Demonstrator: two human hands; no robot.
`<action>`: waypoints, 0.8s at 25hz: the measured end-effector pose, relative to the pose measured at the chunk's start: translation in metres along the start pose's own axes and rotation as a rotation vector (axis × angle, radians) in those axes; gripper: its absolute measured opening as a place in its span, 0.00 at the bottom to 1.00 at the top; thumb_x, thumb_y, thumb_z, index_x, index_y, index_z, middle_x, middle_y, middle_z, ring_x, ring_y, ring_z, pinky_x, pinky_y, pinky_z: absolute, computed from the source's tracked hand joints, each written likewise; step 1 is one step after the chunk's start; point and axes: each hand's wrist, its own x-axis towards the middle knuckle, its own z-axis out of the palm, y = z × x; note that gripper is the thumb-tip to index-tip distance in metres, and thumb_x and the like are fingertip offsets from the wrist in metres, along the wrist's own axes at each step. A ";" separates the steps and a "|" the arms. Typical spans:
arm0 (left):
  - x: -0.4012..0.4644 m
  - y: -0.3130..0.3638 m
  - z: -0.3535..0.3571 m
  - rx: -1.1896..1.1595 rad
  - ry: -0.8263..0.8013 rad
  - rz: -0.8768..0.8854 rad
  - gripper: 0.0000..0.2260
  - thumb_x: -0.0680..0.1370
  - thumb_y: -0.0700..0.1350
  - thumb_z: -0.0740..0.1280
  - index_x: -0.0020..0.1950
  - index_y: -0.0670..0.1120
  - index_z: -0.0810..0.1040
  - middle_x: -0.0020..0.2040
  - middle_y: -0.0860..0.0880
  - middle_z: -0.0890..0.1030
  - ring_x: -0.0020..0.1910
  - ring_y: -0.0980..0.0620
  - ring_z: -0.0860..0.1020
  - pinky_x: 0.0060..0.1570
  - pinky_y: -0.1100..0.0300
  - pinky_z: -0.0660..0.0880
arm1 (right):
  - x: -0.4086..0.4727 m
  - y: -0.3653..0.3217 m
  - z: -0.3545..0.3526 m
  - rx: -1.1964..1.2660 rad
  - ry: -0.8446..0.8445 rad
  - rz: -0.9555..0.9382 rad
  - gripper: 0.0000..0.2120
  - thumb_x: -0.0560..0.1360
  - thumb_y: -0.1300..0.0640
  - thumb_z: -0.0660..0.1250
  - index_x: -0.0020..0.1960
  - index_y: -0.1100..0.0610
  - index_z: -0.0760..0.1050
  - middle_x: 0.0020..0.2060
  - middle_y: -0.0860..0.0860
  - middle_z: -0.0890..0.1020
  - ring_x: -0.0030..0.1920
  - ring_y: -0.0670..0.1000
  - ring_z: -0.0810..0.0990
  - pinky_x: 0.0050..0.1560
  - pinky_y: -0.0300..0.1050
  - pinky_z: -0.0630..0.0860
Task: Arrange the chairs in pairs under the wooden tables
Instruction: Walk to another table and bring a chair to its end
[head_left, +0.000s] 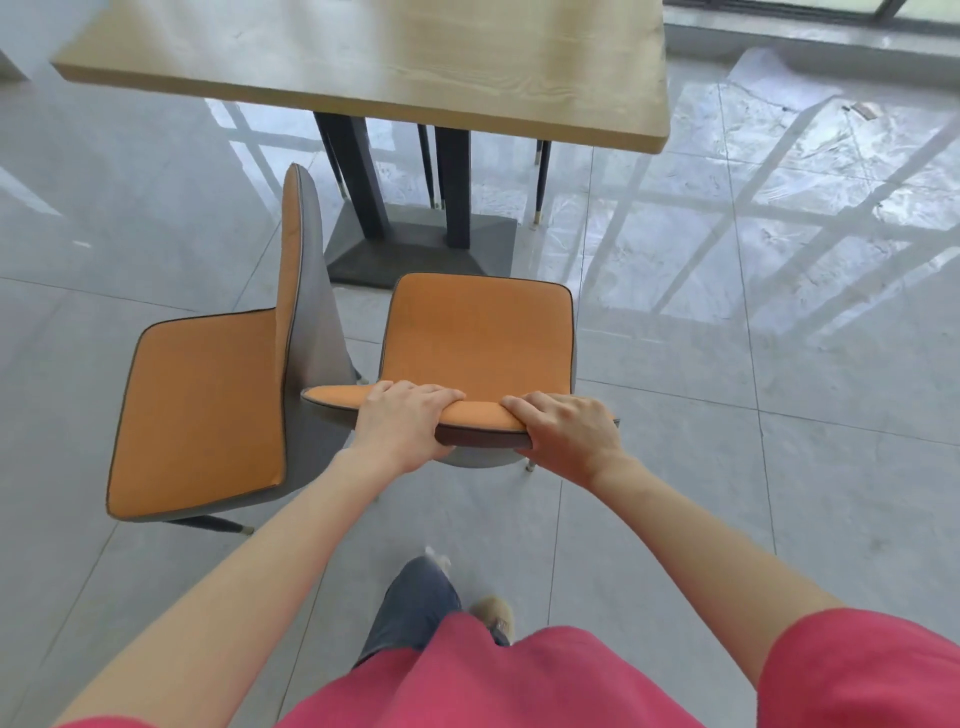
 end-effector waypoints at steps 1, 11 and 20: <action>0.012 -0.007 -0.005 -0.007 -0.009 -0.014 0.24 0.75 0.55 0.65 0.71 0.58 0.65 0.70 0.57 0.72 0.68 0.50 0.71 0.68 0.53 0.63 | 0.012 0.004 0.003 0.013 -0.017 0.006 0.19 0.50 0.55 0.80 0.41 0.54 0.83 0.27 0.49 0.82 0.23 0.52 0.81 0.18 0.36 0.70; 0.150 -0.054 -0.055 0.019 -0.054 0.005 0.22 0.76 0.55 0.65 0.70 0.59 0.67 0.66 0.53 0.76 0.64 0.46 0.74 0.64 0.49 0.67 | 0.136 0.070 0.027 -0.019 -0.032 0.082 0.20 0.50 0.54 0.81 0.40 0.53 0.82 0.24 0.48 0.80 0.21 0.52 0.79 0.18 0.35 0.68; 0.226 -0.098 -0.084 0.037 -0.106 0.084 0.22 0.76 0.55 0.65 0.69 0.59 0.67 0.65 0.52 0.77 0.62 0.46 0.75 0.62 0.47 0.68 | 0.212 0.096 0.043 -0.024 -0.055 0.129 0.19 0.49 0.53 0.81 0.39 0.53 0.82 0.23 0.48 0.79 0.19 0.51 0.77 0.19 0.33 0.67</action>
